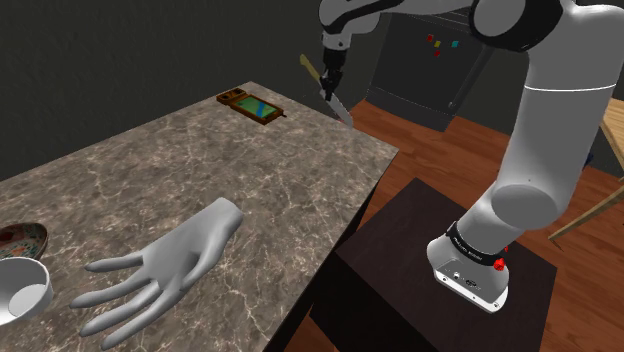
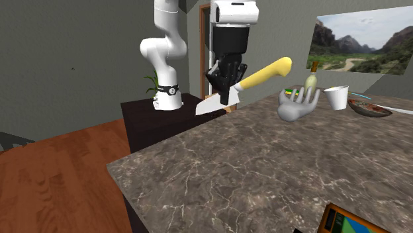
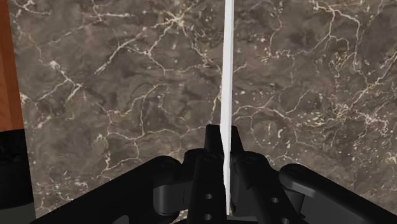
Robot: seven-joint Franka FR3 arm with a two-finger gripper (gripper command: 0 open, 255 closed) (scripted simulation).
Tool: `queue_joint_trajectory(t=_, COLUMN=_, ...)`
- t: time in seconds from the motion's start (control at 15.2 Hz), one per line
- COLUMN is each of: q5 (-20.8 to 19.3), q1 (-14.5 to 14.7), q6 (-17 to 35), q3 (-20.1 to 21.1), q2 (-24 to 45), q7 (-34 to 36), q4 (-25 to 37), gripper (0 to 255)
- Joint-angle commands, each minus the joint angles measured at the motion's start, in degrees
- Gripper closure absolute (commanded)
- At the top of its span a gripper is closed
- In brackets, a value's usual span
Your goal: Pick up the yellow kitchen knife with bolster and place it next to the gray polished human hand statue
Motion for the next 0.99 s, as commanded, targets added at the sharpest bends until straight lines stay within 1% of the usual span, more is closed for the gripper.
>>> queue_joint_trajectory(t=0.0, q5=-0.21, q1=1.48, q6=1.35, q3=0.52, q2=-2.61, q7=1.87, q4=-3.87, gripper=255)
queue_joint_trajectory(t=0.46, q5=-0.72, q1=6.43, q6=6.04, q3=3.02, q2=-12.2, q7=8.98, q4=-17.68, gripper=255)
queue_joint_trajectory(t=0.92, q5=-0.35, q1=11.13, q6=9.2, q3=6.67, q2=-19.66, q7=16.9, q4=-27.72, gripper=255)
